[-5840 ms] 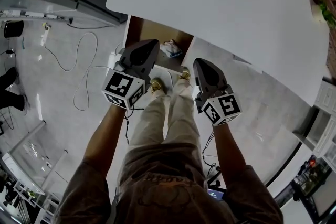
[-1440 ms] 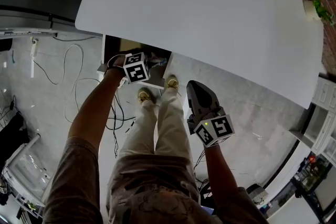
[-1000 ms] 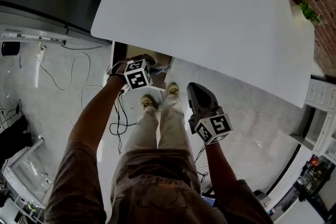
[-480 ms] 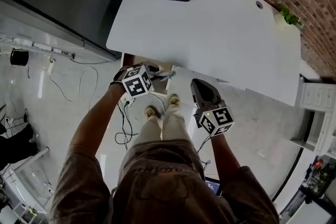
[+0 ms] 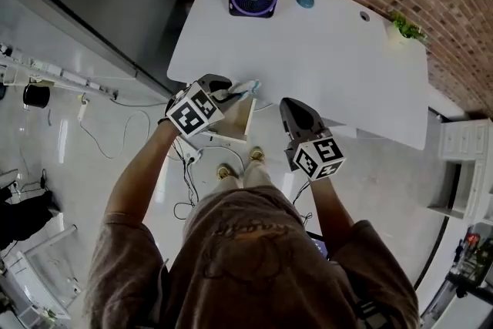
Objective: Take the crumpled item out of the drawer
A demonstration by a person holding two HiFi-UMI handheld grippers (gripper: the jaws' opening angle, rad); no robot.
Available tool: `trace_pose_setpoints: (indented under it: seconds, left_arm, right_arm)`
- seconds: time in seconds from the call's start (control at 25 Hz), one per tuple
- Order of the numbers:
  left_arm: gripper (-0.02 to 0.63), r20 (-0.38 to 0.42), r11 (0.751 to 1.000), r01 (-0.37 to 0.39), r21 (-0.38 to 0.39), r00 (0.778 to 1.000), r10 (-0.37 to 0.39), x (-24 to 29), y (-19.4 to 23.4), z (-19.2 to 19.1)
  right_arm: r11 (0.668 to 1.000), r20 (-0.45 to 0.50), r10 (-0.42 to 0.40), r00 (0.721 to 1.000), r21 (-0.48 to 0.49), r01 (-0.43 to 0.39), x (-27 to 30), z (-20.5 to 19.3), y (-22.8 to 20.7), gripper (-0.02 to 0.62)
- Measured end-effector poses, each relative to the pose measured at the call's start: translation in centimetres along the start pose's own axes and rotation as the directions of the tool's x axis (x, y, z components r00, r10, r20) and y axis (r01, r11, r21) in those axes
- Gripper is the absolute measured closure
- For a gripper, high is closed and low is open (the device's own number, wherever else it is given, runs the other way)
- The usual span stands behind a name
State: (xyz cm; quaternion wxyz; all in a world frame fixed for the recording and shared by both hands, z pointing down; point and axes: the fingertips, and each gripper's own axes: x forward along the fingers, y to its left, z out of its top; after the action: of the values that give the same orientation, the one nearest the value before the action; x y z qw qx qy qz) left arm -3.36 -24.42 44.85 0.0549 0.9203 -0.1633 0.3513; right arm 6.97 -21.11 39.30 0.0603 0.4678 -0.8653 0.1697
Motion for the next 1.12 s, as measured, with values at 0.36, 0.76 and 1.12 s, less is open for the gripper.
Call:
trace_pose_setpoints:
  seconds: [0.36,0.76,1.12]
  left_arm:
    - [0.497,0.24,0.982,-0.12,-0.145,0.959,0.152,-6.4,0.4,6.1]
    - [0.497,0.449,0.906,-0.189,-0.378,0.818,0.358,-12.1,0.1,8.7]
    - [0.497,0.511,0.853,-0.195,-0.484,0.729,0.456,-14.0,0.1,7.9]
  right_arm:
    - [0.999,0.073,0.034,0.997,-0.036,-0.031,-0.8,4.6,1.6,0.601]
    - [0.999,0.118,0.011,0.993,-0.049,-0.006,-2.0,6.7,0.6,0.601]
    - [1.0,0.122,0.007,0.993,-0.028,-0.003,-1.8,6.0,0.2,0.601]
